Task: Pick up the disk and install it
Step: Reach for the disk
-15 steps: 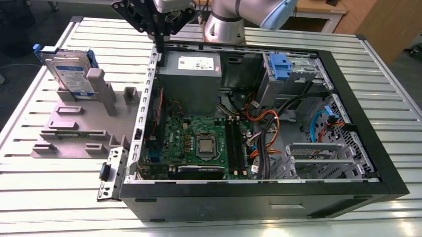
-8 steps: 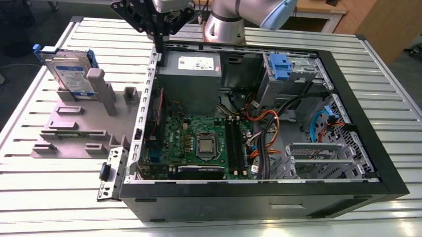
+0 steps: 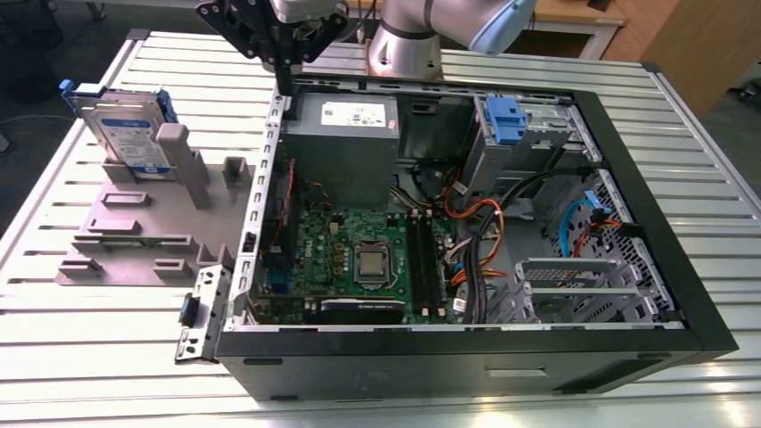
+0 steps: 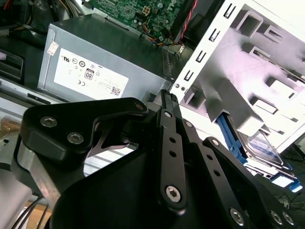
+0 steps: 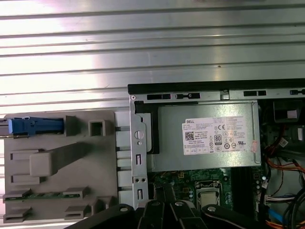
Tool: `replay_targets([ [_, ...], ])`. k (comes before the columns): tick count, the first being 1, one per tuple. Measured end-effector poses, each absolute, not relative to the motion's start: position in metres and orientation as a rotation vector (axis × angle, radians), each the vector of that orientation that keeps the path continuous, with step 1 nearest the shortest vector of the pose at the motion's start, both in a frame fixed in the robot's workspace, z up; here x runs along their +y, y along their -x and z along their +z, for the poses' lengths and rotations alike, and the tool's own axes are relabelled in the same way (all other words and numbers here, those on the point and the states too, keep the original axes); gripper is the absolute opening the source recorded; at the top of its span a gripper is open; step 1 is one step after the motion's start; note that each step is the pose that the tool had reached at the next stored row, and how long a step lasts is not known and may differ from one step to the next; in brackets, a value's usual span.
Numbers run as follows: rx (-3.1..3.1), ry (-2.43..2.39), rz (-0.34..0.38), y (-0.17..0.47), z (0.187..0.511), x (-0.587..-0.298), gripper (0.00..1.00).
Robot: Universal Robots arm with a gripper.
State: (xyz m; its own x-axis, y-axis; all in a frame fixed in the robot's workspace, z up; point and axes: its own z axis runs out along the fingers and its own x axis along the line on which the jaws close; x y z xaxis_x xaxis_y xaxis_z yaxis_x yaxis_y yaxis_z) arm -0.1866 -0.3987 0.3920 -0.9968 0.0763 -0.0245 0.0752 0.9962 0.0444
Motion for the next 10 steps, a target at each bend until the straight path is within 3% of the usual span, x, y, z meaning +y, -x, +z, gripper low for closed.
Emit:
replay_targets([
  [10, 3.113, -0.118, 0.068, 0.1896, 0.3919, -0.3987, 0.11],
])
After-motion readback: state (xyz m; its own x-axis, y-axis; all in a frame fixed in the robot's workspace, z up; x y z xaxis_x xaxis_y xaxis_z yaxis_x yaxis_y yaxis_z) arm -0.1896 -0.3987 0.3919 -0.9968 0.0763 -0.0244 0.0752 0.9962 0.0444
